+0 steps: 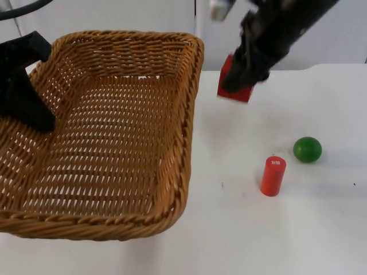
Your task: Pick up the basket with the left hand and place the object to the left of the red cylinder into the basket with the right hand.
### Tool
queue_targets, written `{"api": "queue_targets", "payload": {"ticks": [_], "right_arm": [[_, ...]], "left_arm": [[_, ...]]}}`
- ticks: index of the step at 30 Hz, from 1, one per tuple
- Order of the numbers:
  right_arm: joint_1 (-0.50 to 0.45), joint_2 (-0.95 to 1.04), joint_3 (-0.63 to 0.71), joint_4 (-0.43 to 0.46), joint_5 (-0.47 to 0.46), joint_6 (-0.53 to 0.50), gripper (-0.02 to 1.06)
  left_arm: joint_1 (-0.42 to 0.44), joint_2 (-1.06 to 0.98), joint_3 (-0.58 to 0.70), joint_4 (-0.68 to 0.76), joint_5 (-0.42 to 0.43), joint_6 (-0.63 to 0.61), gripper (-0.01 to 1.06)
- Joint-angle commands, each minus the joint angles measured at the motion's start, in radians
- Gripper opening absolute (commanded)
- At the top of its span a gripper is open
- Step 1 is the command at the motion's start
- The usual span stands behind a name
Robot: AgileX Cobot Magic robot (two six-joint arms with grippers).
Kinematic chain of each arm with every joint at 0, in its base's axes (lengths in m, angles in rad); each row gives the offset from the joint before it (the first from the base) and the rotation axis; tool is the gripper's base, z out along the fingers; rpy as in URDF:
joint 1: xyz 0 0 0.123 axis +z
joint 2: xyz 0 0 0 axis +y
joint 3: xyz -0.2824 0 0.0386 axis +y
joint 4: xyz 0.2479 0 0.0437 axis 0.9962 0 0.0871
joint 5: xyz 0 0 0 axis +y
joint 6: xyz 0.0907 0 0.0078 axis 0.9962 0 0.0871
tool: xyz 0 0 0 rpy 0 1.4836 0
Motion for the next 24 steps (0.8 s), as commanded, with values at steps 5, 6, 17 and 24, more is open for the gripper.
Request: {"api": "queue_targets", "payload": {"ticks": [5, 6, 17, 24], "right_arm": [[0.003, -0.132, -0.005, -0.100, 0.039, 0.118, 0.00], [0.003, -0.153, -0.005, -0.098, 0.056, 0.121, 0.00], [0.003, -0.334, -0.005, -0.096, 0.157, 0.227, 0.00], [0.003, -0.388, -0.005, -0.096, 0.213, 0.278, 0.00]], "left_arm": [[0.002, -0.017, -0.002, -0.012, 0.006, 0.000, 0.00], [0.002, -0.017, -0.002, -0.012, 0.006, 0.000, 0.00], [0.002, -0.017, -0.002, -0.006, 0.006, 0.000, 0.00], [0.002, -0.017, -0.002, 0.013, 0.006, 0.000, 0.00]]}}
